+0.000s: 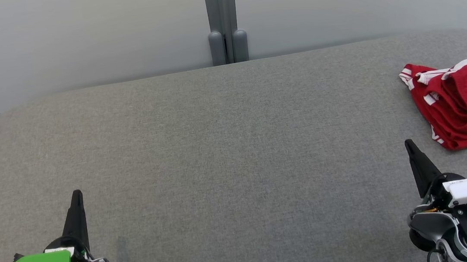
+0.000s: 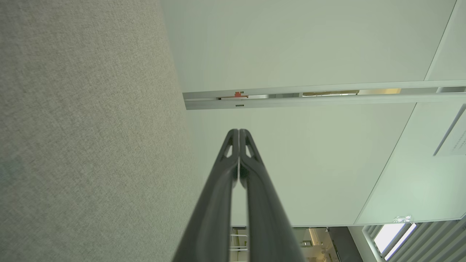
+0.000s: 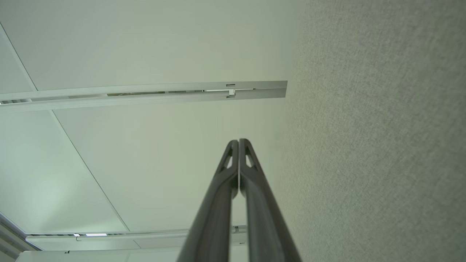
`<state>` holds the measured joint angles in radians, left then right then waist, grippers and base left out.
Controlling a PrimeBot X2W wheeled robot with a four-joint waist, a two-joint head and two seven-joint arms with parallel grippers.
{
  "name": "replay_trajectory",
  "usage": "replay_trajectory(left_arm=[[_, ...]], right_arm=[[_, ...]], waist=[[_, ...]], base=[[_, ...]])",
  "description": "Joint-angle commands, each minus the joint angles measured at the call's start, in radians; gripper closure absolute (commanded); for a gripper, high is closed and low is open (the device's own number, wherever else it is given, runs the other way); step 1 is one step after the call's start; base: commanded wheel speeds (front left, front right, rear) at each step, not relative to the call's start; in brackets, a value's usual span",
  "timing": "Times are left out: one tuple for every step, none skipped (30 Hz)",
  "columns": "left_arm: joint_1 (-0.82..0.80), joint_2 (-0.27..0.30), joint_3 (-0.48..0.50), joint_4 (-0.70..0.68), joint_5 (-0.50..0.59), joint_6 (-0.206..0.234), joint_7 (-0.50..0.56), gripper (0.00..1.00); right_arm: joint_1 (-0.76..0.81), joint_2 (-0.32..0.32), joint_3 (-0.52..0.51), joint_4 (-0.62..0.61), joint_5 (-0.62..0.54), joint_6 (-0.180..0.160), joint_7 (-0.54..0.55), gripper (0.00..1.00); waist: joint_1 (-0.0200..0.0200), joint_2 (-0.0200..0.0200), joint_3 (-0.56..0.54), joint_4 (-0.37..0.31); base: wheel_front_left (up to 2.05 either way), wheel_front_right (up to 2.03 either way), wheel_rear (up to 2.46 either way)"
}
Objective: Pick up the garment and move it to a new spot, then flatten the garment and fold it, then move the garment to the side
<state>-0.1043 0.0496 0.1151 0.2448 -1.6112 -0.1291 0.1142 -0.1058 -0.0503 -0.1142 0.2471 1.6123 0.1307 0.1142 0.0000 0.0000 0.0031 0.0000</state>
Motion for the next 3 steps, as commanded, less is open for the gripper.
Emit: replay_trajectory(left_arm=[[-0.009,0.001,0.002,-0.001,-0.003,-0.006,0.003,1.0],[-0.009,0.001,0.002,-0.001,-0.003,-0.006,0.003,1.0],[-0.009,0.001,0.002,-0.001,-0.003,-0.006,0.003,1.0]], right_arm=[[-0.006,-0.001,-0.002,-0.005,0.0,0.0,0.003,1.0],[-0.006,-0.001,-0.002,-0.005,0.0,0.0,0.003,1.0],[-0.006,-0.001,-0.002,-0.005,0.0,0.0,0.003,1.0]], waist=[[0.0,0.0,0.0,0.0],[0.0,0.0,0.0,0.0],[0.0,0.0,0.0,0.0]], base=[[0.0,0.0,0.0],[0.0,0.0,0.0],[0.0,0.0,0.0]])
